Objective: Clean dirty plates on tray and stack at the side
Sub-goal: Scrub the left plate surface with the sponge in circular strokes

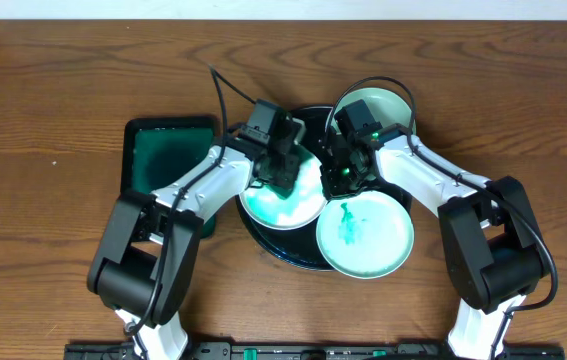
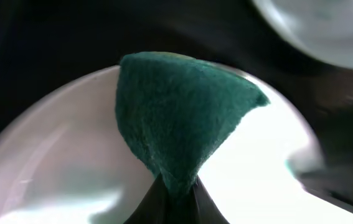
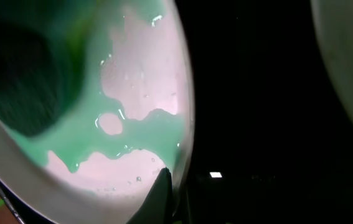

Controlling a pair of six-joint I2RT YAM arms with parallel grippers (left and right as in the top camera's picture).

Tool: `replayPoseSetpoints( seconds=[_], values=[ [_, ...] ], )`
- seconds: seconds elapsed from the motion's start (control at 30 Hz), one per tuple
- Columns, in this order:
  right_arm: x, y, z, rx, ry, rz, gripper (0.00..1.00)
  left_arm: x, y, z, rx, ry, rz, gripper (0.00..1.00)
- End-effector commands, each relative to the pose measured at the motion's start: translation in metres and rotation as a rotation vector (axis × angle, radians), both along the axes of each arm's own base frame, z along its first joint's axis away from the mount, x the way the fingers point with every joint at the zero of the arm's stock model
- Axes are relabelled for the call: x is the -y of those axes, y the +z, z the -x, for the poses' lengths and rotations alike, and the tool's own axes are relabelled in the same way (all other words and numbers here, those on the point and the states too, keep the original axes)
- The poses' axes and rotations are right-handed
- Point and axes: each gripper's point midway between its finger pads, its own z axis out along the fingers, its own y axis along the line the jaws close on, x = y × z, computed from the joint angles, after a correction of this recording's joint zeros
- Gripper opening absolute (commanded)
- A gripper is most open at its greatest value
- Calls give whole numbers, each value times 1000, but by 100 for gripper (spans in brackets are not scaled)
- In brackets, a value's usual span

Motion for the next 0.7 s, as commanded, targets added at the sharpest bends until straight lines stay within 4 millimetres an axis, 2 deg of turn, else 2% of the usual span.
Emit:
replayPoseSetpoints(
  seconds=[0.0, 0.1, 0.23, 0.37, 0.4, 0.53, 0.67],
  values=[
    [7, -7, 9, -13, 41, 40, 1, 29, -3, 23, -49, -145, 95, 7],
    [8, -8, 11, -23, 41, 44, 1, 21, -5, 17, -22, -151, 58, 7],
    [9, -8, 12, -26, 41, 46, 1, -8, -10, -1, 32, -128, -27, 7],
    [9, -8, 12, -26, 41, 46, 1, -43, -9, -20, 61, -94, -45, 7],
    [9, -8, 12, -26, 41, 46, 1, -62, -9, -28, 61, -53, -44, 7],
    [8, -8, 11, -22, 41, 45, 1, -80, -10, -31, 53, -31, -49, 7],
    [8, -7, 10, -19, 41, 43, 1, -91, -15, -21, 4, -28, -69, 7]
  ],
)
